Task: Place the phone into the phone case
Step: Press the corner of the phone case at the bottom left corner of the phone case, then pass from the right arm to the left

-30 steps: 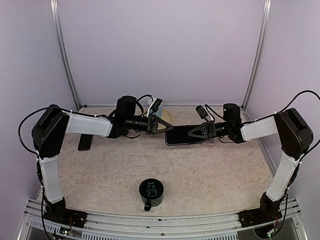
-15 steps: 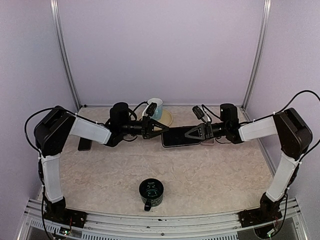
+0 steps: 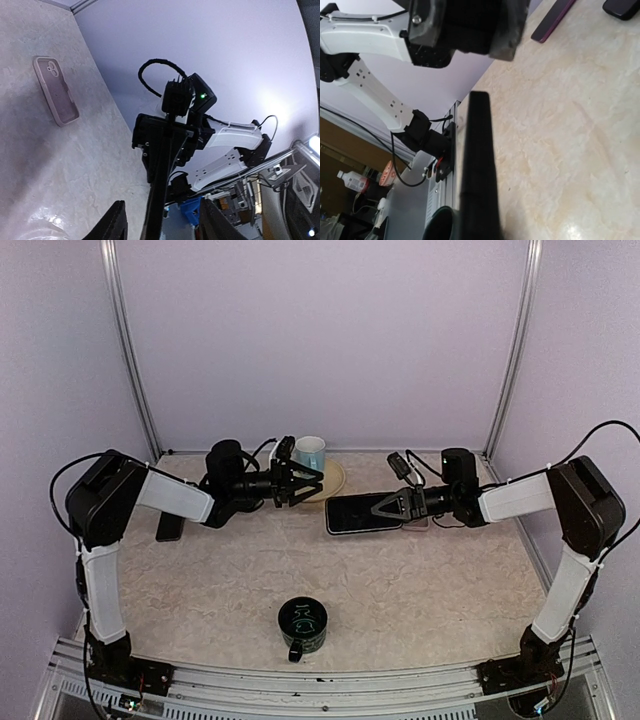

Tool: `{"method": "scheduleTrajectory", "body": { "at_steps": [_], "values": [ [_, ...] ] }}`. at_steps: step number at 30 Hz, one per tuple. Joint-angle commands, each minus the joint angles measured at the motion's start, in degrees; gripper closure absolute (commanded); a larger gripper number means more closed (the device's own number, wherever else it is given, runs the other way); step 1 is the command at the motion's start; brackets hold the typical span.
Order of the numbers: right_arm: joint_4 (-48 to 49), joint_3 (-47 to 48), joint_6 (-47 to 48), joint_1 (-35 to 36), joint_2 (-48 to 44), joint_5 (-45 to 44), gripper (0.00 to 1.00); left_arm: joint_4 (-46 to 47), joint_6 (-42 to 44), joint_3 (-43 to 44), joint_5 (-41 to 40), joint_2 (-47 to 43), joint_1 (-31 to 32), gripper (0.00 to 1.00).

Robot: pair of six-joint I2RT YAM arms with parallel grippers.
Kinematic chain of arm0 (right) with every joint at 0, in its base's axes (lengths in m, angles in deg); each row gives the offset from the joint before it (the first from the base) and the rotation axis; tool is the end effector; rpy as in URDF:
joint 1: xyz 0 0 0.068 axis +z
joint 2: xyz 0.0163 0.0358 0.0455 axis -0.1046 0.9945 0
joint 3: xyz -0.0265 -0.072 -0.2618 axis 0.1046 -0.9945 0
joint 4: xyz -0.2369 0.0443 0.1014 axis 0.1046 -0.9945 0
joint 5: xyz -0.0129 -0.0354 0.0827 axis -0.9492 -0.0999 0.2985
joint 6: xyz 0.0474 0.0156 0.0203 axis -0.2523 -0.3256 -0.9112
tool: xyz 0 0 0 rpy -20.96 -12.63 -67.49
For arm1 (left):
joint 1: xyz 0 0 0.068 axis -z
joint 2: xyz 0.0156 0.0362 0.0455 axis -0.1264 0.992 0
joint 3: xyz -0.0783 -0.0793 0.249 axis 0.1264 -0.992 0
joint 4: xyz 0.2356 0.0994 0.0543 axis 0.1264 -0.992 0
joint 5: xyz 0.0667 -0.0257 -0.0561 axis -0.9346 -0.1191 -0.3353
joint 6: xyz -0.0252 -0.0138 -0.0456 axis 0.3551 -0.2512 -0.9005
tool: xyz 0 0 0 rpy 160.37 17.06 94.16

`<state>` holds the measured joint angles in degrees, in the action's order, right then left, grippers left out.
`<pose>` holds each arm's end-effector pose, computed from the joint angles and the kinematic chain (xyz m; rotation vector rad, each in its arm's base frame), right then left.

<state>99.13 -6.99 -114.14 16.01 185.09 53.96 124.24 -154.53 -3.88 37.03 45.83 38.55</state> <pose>0.3227 0.1668 0.1941 -0.7117 1.9873 1.8200 0.3549 -0.2493 0.2040 0.3621 1.9113 -1.9577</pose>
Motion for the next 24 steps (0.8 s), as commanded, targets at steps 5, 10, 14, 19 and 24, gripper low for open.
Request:
{"method": "scheduleTrajectory", "body": {
  "at_steps": [5, 10, 14, 19, 24],
  "values": [
    [2.3, 0.6, -1.3, -0.4, -2.5, 0.2, 1.00, -20.0, 18.0, 2.5, -4.3, -4.6, 3.2, 0.43],
    [2.9, 0.9, -2.1, -0.4, -2.2, -0.4, 1.00, -20.2, 19.2, 2.3, -3.7, -4.7, 5.1, 0.40],
    [3.6, 1.0, -2.8, -0.4, -2.3, -0.7, 1.00, -19.9, 19.6, 2.3, -2.8, -4.4, 6.7, 0.39],
    [4.7, 1.0, -4.0, -0.4, -2.3, -0.9, 1.00, -19.8, 19.9, 2.4, -2.1, -3.5, 7.9, 0.42],
    [5.9, 1.0, -5.2, -0.8, -2.6, -1.2, 1.00, -19.6, 20.0, 2.2, -1.3, -3.3, 8.4, 0.53]
  ]
}}
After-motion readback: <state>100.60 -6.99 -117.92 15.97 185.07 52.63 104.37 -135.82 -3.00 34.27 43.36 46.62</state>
